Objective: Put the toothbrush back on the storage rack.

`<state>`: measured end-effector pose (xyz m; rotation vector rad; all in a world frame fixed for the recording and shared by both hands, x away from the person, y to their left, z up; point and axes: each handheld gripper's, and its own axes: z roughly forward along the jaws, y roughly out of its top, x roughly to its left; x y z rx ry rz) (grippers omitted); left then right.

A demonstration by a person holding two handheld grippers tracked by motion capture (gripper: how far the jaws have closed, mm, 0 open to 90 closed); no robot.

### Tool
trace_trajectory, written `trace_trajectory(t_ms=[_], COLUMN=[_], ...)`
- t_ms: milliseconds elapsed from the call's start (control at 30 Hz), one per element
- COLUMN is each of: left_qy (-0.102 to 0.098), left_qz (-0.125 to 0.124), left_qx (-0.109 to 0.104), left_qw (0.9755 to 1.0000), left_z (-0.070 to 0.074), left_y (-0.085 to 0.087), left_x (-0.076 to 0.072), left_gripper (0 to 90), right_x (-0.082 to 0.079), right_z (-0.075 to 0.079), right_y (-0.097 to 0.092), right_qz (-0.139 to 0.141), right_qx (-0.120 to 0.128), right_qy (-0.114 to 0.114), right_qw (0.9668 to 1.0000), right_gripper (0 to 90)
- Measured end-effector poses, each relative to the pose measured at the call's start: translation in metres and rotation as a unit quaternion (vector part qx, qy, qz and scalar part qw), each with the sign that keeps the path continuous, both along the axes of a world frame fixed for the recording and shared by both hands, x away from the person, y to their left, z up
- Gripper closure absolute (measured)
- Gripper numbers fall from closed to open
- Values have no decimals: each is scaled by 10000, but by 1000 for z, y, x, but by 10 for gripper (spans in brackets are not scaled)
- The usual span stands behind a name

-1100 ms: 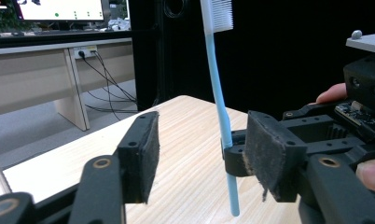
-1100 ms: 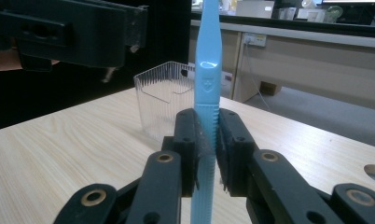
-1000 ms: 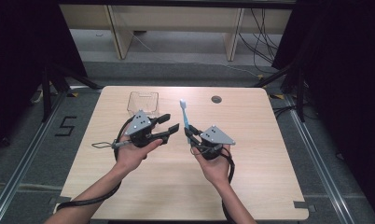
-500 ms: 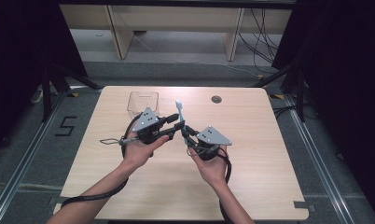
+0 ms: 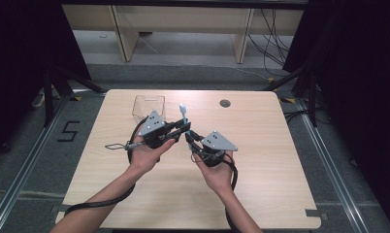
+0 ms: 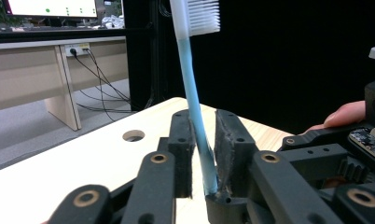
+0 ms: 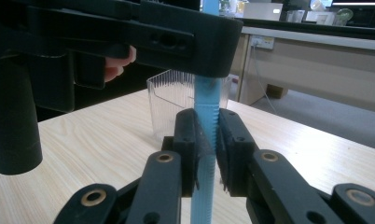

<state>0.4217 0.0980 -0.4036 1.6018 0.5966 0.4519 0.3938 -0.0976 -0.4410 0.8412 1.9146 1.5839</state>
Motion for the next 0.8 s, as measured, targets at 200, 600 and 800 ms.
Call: trace_trajectory(t_ms=[200,600,800], left_qy=[3,-27,-99], left_qz=[-47,-88,-14], left_qx=[-61,3,20], left_qw=[10000,10000,9999], left_z=[1,4,7], left_y=[1,3,9], left_x=[0,0,0], left_gripper=[806,843,843], right_x=[0,3,3], right_z=[2,1,-1], right_y=[2,10,7], right_qz=[-59,-6,-14], right_qx=[-23,-22,-106], right_qy=[17,60,122], right_qw=[10000,10000,9999], right_gripper=[790,733,617])
